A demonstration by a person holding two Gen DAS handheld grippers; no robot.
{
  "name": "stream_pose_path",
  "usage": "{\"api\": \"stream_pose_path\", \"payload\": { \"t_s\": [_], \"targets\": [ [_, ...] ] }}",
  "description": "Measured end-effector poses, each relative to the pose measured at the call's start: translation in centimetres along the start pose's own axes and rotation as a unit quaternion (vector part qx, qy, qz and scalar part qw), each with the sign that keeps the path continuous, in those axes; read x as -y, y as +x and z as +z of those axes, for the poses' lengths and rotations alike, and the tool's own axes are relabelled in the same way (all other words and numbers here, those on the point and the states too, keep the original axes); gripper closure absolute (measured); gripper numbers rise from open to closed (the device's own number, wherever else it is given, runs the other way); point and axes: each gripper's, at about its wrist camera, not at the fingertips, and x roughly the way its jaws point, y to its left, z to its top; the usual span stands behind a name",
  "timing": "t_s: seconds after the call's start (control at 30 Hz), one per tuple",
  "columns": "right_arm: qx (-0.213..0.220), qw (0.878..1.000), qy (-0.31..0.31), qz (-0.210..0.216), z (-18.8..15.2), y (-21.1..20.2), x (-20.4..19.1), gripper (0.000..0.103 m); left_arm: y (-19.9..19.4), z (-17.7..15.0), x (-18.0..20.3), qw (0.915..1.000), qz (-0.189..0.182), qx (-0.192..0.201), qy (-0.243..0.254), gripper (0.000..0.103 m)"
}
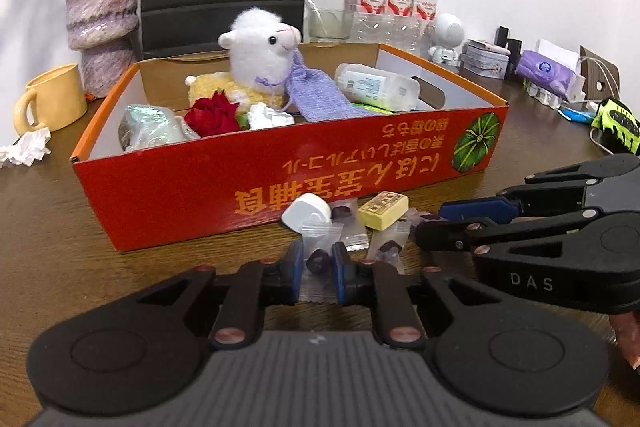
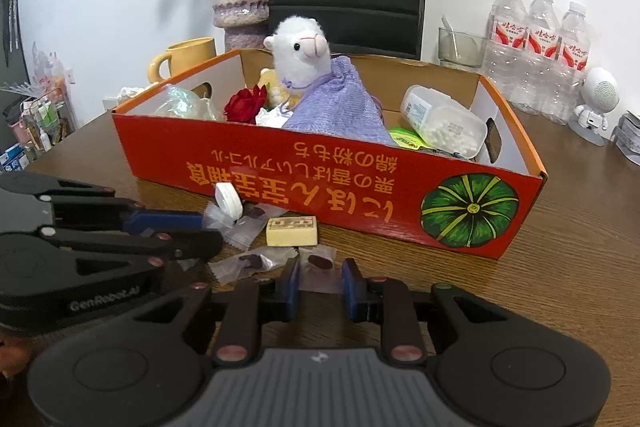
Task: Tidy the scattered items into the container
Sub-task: 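Grasp a clear candy wrapper with the left gripper while the right grasps another, then carry both candy wrappers over the box and open both grippers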
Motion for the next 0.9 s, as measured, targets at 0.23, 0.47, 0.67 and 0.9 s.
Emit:
{"api": "stream_pose_path", "payload": {
  "t_s": [0.23, 0.47, 0.67, 0.9],
  "targets": [
    [0.005, 1.000, 0.001, 0.001, 0.0, -0.4, -0.1, 0.082, -0.8, 0.0, -0.2, 0.9999, -0.004, 0.013, -0.003, 0.087],
    [0.016, 1.000, 0.004, 0.005, 0.0, -1.3, 0.0, 0.082, -1.7, 0.0, -0.2, 0.9996, -0.008, 0.024, -0.008, 0.087],
    [0.052, 0.998, 0.022, 0.007, 0.7, -3.7, 0.9, 0.082, -4.1, 0.9, -0.2, 0.9976, -0.014, 0.065, -0.019, 0.087],
    [0.104, 0.994, 0.035, 0.001, 4.7, -5.8, 2.4, 0.082, -6.7, 5.5, -2.0, 0.9917, 0.000, 0.127, -0.019, 0.087]
  ]
}}
